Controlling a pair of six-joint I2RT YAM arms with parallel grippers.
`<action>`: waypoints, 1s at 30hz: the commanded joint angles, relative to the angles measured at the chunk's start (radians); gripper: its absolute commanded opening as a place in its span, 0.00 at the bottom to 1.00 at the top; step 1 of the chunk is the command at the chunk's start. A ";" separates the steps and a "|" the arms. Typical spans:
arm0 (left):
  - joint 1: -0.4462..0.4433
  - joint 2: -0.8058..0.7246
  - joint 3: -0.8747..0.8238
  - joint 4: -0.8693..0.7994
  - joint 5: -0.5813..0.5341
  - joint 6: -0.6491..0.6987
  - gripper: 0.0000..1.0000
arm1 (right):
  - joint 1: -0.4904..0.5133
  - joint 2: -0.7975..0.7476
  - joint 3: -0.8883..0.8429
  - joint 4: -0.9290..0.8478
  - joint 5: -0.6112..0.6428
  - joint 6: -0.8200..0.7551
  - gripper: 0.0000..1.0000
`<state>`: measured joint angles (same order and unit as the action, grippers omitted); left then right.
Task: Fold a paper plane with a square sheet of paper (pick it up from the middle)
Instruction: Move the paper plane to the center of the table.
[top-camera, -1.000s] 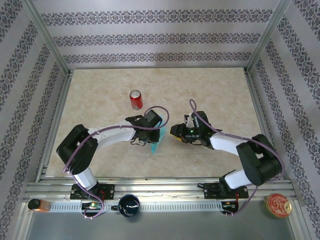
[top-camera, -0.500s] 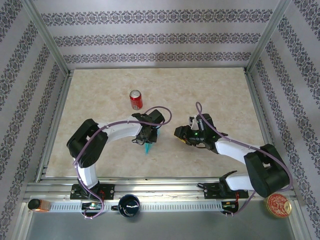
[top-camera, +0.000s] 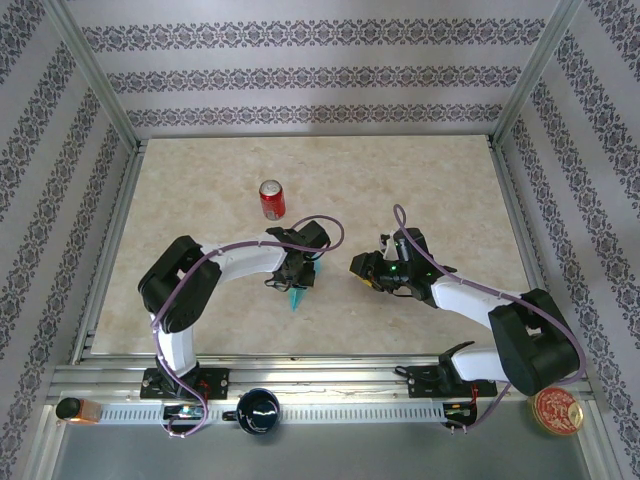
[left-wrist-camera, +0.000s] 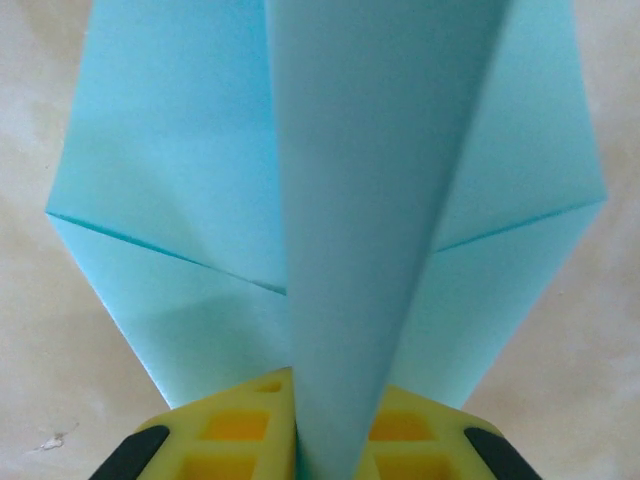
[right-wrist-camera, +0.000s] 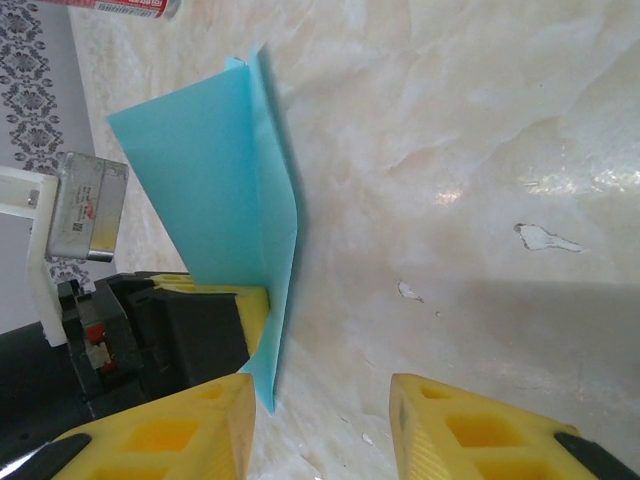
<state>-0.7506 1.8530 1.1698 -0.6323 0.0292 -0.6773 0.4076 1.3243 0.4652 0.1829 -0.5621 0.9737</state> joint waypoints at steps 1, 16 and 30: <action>0.008 0.043 0.010 -0.033 -0.010 -0.007 0.16 | -0.006 0.007 -0.016 -0.006 0.004 0.013 0.41; 0.010 0.089 -0.003 -0.002 -0.043 -0.091 0.28 | -0.009 -0.011 -0.005 -0.019 -0.016 -0.004 0.41; 0.008 0.086 0.059 -0.037 -0.098 -0.172 0.35 | -0.081 -0.047 0.031 -0.085 -0.123 -0.079 0.41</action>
<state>-0.7509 1.9011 1.2282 -0.6296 -0.0208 -0.8219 0.3439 1.3045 0.4694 0.1234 -0.6392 0.9321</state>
